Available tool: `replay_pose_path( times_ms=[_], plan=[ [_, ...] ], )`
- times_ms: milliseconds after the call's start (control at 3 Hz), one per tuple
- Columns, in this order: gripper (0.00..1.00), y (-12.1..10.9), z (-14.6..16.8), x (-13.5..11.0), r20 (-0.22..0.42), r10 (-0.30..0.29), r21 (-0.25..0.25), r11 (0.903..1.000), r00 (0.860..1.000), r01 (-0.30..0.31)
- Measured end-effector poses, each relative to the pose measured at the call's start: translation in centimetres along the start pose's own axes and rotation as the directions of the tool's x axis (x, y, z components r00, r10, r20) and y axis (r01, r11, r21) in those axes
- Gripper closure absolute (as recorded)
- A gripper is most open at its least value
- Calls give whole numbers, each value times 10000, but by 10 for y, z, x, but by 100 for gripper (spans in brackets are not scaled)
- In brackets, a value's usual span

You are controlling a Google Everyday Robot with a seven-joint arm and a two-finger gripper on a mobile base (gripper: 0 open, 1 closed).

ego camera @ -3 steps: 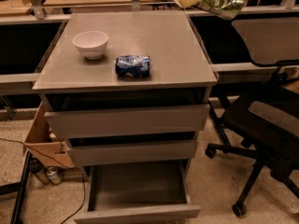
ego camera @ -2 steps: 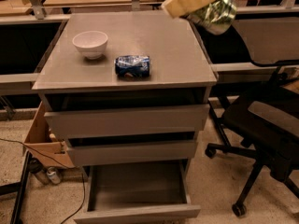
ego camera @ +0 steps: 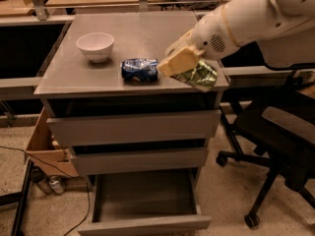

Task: Place green can into bottom drawer

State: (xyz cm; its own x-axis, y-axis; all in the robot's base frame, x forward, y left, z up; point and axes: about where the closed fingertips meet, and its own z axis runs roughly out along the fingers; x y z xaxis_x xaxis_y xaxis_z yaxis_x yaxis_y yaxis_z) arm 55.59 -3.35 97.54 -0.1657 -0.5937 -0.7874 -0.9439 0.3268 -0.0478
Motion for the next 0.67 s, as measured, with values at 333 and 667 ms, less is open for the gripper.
replay_pose_path(
  times_ms=[333,667],
  plan=[
    [100,-28,49,33,85,791,-313,9964,9968,-788],
    [100,-48,87,61,42,1481,-609,9872,9890,-1476]
  ],
)
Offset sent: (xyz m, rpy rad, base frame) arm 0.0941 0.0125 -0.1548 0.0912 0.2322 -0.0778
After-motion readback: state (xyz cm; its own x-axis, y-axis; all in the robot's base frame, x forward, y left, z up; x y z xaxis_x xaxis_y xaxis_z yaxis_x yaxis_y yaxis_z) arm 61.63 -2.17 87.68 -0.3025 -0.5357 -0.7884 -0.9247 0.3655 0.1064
